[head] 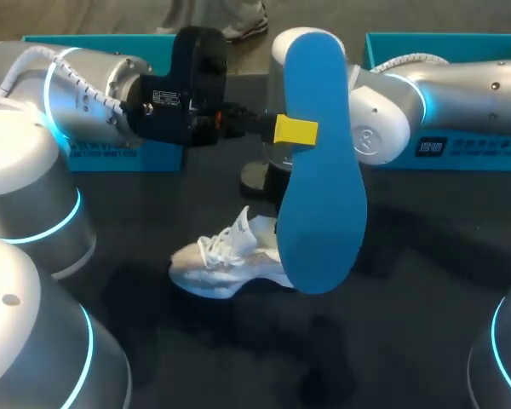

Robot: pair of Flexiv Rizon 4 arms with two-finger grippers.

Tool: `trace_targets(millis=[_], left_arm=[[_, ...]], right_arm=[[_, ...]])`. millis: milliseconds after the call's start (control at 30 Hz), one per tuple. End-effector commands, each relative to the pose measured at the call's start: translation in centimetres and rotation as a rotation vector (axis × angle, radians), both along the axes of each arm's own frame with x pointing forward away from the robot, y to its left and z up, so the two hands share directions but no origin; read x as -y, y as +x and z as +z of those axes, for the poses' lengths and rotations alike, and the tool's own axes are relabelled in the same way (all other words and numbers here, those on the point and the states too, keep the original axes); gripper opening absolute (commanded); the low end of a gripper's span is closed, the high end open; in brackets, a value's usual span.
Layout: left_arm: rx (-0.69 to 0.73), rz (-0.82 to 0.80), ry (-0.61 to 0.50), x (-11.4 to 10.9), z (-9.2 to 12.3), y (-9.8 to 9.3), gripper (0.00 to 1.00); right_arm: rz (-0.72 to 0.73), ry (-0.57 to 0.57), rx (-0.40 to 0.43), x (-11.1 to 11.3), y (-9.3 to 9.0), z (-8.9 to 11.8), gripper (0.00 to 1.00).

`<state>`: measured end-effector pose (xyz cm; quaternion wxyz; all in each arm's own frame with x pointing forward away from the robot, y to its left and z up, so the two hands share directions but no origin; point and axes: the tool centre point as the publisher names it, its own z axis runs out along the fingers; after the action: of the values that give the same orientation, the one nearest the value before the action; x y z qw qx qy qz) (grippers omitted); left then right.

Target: Take the shoe out of the shoebox, open the shoe tongue, remove and reinsert the insole, then place the shoe into the shoebox

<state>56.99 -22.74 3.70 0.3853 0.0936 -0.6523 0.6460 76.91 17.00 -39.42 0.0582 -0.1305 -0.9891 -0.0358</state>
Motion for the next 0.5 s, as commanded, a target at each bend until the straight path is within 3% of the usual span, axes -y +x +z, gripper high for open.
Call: trace_targets(millis=[33, 300, 500], left_arm=[[-0.001, 0.001, -0.003, 0.0, -0.1, -0.1, 0.0], [-0.001, 0.001, -0.003, 0.0, -0.1, -0.1, 0.0], [-0.001, 0.001, -0.003, 0.0, -0.1, -0.1, 0.0]], right_arm=[[-0.147, 0.045, -0.023, 1.4, -0.8, 0.8, 0.0], [-0.441, 0.087, -0.076, 2.3, -1.7, 1.6, 0.0], [-0.613, 0.153, -0.065, 1.9, -1.7, 2.4, 0.0]])
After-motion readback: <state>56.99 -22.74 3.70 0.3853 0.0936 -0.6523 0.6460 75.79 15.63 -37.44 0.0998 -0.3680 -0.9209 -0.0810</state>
